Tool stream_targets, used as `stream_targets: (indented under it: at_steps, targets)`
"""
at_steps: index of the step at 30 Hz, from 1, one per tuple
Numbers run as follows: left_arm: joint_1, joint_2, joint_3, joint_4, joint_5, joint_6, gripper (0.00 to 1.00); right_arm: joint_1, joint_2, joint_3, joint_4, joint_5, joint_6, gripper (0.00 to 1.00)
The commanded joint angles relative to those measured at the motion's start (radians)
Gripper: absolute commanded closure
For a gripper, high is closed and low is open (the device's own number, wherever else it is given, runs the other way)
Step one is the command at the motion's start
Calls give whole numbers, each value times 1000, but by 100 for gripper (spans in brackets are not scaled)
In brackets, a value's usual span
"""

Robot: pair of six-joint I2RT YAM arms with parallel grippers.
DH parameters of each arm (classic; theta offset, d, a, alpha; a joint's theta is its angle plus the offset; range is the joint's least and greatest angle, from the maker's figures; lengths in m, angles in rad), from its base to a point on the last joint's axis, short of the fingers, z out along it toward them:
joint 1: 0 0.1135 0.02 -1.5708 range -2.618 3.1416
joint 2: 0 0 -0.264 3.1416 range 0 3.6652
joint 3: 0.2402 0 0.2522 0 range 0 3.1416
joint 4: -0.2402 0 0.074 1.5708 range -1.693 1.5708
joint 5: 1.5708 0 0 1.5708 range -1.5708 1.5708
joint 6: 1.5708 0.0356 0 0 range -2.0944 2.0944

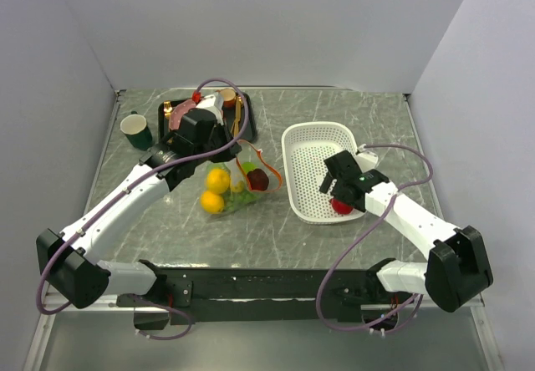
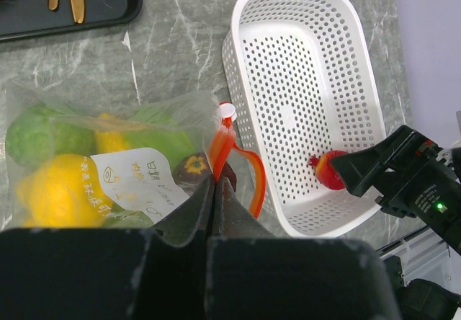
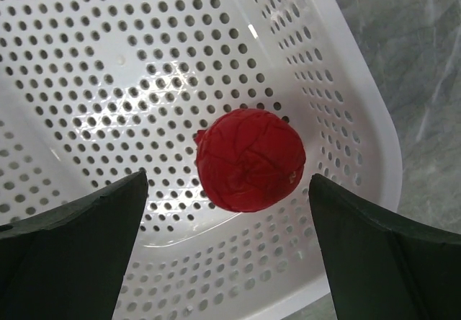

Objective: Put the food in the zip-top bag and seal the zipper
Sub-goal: Pick up the fake fruit from the bin.

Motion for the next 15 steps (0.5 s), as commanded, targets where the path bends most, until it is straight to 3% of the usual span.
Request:
stream_targets:
  at_steps: [1,5,10,15]
  targets:
    - [2,-10,29,32,4,8,99,-32,12,-30,53,-6,-34,0]
    - [2,-8,32,24,4,6,99,-73,55,-35,131,-98,-100,0]
    - [2,-10,31,21,-13,8,99,-79,130,-9,131,-92,-149,1]
    - [2,1,34,23,-10,6,99,-81,152,-4,183,-161,-167,13]
